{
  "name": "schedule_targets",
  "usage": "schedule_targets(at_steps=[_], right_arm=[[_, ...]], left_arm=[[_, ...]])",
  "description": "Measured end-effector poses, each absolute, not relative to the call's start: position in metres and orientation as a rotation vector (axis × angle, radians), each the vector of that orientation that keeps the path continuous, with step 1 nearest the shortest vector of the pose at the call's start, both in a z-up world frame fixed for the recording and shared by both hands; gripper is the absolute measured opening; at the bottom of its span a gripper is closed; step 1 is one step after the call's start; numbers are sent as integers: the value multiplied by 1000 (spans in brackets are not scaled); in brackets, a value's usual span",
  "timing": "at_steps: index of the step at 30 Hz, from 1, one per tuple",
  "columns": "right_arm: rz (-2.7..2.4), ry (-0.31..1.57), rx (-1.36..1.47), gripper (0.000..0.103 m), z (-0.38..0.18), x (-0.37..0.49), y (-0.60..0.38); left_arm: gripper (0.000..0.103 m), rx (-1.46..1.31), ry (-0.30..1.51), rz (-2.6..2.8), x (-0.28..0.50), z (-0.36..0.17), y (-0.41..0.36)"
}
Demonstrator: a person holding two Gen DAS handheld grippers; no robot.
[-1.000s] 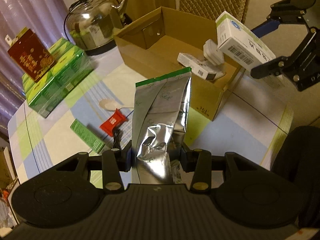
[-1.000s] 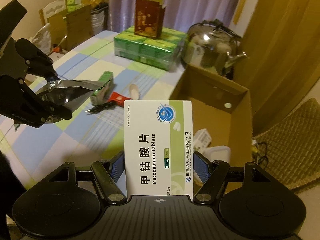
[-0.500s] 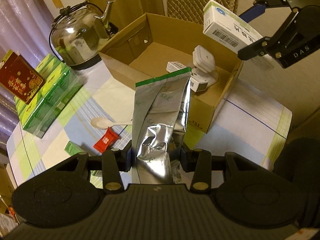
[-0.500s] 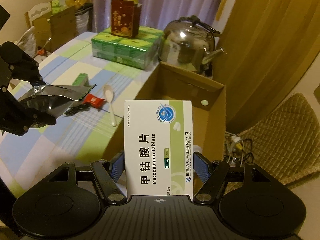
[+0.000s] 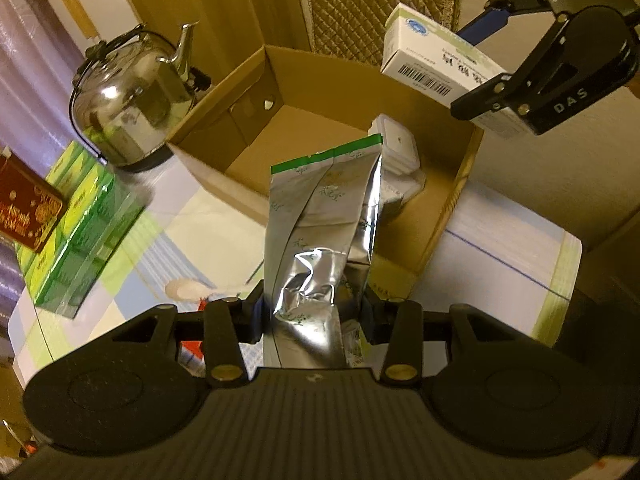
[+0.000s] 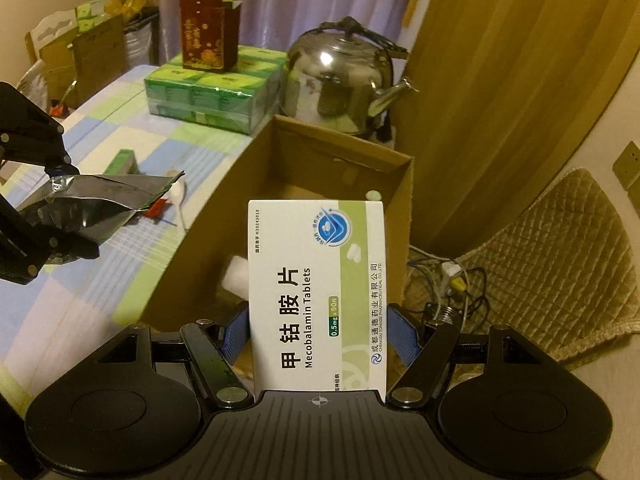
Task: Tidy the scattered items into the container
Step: 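Carry the foil bag and Mecobalamin box toward the cardboard box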
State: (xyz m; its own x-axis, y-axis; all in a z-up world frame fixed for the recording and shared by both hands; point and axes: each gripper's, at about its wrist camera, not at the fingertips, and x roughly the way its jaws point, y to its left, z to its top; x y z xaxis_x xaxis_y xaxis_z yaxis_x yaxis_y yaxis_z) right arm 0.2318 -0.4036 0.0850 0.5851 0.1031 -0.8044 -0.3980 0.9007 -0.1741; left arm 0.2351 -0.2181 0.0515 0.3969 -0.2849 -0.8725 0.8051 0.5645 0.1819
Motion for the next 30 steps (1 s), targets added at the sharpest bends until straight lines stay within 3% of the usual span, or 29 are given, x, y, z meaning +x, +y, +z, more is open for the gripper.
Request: schedule_targets(at_steps=[9, 30], right_arm=[[284, 919, -347, 68, 76, 250, -417], [245, 953, -250, 68, 40, 295, -428]], left_arm=[[39, 609, 892, -779, 264, 60, -248], [39, 39, 1032, -596, 360, 34, -284]])
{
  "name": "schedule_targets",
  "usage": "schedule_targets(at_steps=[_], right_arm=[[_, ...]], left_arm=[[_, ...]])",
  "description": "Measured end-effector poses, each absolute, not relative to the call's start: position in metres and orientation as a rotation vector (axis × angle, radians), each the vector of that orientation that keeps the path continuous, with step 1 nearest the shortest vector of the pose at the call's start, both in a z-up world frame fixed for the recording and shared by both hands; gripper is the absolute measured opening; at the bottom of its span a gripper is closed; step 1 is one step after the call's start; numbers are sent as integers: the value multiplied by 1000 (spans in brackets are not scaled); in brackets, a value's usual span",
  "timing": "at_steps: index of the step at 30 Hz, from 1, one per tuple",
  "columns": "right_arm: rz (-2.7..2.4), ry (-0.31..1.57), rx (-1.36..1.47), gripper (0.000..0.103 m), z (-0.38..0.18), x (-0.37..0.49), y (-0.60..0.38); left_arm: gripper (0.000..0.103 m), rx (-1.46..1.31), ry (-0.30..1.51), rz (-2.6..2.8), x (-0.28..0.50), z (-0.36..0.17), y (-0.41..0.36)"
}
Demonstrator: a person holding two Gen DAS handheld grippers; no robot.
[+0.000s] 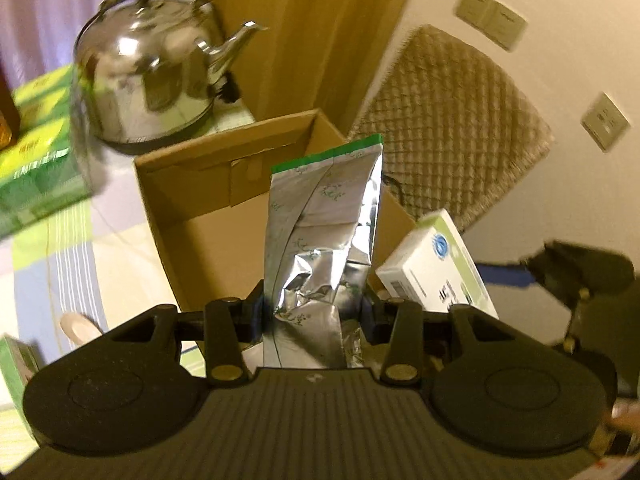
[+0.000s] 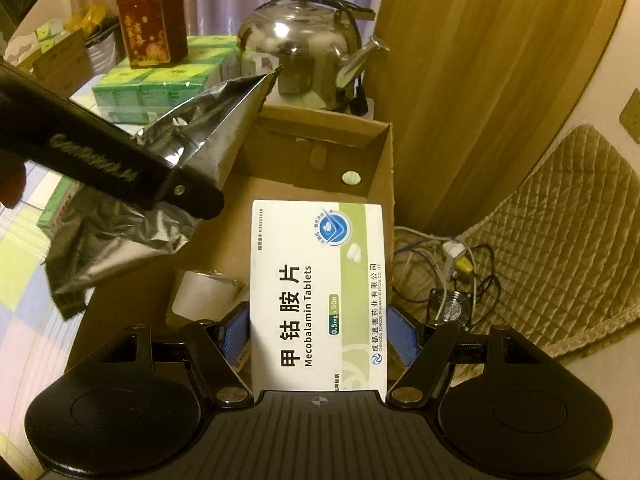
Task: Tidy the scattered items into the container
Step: 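Carry the foil bag and Mecobalamin box toward the cardboard box, then lower both items into the cardboard box and open both tools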
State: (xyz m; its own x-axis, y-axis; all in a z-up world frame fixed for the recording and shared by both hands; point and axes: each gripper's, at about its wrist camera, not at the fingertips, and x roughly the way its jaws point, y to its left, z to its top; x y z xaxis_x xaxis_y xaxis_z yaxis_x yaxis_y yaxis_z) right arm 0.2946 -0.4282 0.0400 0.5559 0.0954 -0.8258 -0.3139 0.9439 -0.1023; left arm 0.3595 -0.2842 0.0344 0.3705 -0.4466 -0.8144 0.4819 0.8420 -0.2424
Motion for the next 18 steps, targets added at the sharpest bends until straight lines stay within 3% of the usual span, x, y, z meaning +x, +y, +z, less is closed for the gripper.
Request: schedule_targets(at_steps=[18], right_arm=[[246, 1002, -215, 68, 13, 305, -432]], left_arm=[[40, -34, 1117, -445, 375, -13, -286]])
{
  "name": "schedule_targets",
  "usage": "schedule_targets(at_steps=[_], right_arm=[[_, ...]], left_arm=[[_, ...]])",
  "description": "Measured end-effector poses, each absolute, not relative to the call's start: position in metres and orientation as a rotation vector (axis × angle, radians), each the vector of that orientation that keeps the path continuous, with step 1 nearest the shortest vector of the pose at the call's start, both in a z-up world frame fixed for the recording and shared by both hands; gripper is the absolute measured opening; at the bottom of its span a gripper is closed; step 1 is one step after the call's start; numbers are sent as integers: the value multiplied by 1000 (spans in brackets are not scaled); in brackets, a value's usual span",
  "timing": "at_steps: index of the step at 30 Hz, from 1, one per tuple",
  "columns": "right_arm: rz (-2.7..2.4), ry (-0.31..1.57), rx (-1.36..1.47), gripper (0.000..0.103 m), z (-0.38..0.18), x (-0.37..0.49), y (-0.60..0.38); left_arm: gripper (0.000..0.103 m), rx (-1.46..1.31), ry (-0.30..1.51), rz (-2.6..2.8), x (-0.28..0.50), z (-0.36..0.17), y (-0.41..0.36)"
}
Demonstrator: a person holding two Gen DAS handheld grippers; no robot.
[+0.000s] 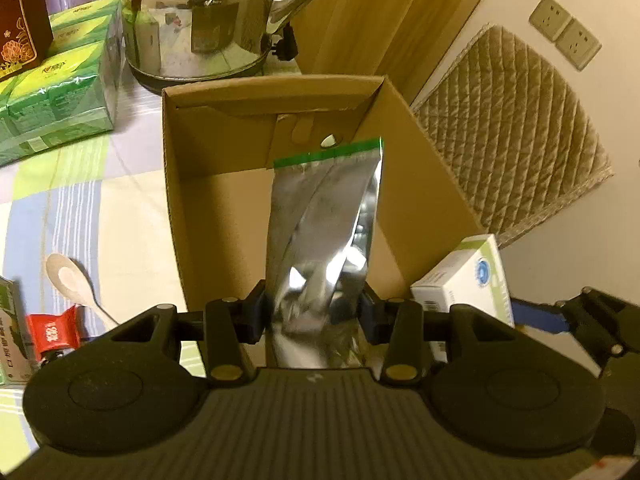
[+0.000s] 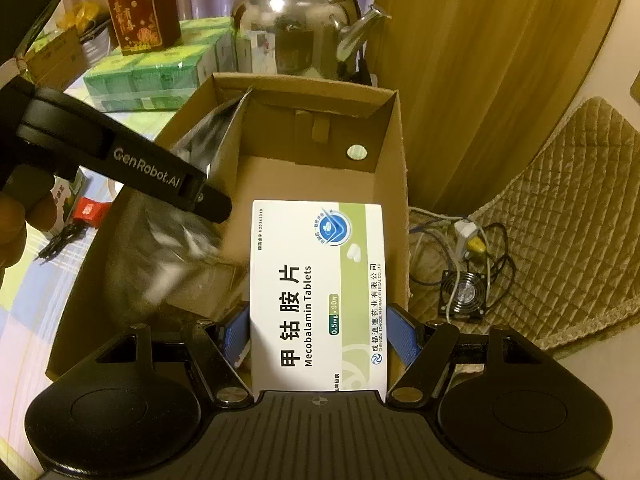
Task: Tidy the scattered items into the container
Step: 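Lower both items into the cardboard box and open both tools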
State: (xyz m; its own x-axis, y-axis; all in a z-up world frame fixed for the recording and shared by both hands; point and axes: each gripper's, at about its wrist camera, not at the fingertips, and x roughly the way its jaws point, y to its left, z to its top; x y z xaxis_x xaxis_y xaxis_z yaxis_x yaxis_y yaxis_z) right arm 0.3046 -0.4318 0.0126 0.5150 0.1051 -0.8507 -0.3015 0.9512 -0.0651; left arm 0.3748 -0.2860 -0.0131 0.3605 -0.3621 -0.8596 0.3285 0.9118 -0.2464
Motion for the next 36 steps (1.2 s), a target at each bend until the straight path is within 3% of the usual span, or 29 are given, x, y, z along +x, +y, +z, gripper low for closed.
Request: schedule_targets(at_steps=[18, 36], right_arm=[[298, 997, -163, 68, 10, 296, -406], [319, 1035, -115, 70, -11, 304, -377]], left_arm=[[44, -22, 952, -444, 343, 43, -235], [49, 1, 932, -400, 314, 30, -166]])
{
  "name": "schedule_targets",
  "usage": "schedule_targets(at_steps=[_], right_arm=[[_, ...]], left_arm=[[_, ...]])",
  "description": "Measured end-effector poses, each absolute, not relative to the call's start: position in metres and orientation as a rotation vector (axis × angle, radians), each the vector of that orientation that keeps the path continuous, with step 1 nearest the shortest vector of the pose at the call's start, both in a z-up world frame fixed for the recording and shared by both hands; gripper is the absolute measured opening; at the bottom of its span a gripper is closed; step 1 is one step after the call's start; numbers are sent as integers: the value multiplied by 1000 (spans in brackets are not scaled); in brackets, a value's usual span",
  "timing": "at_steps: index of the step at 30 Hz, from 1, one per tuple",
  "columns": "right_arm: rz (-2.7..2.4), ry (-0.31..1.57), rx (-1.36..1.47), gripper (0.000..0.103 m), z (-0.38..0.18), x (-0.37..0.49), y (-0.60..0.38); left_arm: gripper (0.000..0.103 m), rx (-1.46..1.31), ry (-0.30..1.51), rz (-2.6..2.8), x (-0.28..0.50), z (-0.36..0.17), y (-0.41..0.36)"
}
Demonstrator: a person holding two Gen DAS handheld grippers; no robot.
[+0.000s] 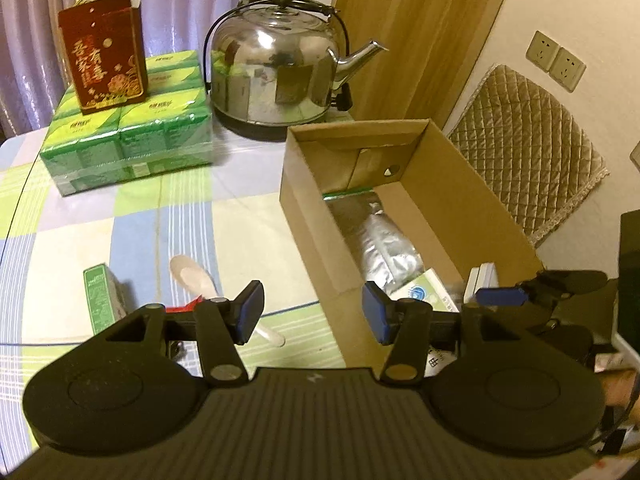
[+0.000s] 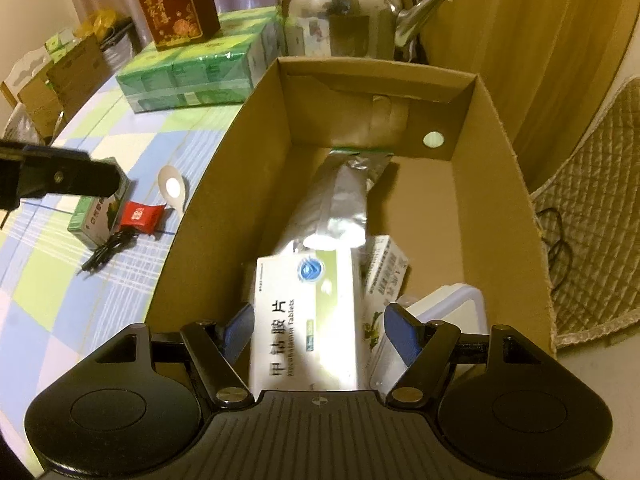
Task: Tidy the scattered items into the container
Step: 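Lower both items into the cardboard box and open both tools, then withdraw both tools from the cardboard box toward the green box and cable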
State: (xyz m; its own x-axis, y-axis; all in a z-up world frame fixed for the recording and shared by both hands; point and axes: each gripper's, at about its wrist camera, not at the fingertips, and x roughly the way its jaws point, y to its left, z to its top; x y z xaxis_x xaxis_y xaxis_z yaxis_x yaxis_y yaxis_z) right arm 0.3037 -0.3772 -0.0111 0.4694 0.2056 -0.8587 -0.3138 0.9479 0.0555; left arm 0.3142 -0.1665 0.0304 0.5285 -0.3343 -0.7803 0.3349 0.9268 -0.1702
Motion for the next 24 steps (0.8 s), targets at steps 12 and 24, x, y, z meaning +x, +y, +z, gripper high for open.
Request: schedule_targets(at_steps=[12, 24], right_arm=[[301, 990, -149, 74, 13, 277, -373], [332, 904, -185, 87, 54, 240, -341]], left_arm=[[50, -41, 956, -385, 282, 21, -134], [55, -60, 930, -331, 235, 30, -79]])
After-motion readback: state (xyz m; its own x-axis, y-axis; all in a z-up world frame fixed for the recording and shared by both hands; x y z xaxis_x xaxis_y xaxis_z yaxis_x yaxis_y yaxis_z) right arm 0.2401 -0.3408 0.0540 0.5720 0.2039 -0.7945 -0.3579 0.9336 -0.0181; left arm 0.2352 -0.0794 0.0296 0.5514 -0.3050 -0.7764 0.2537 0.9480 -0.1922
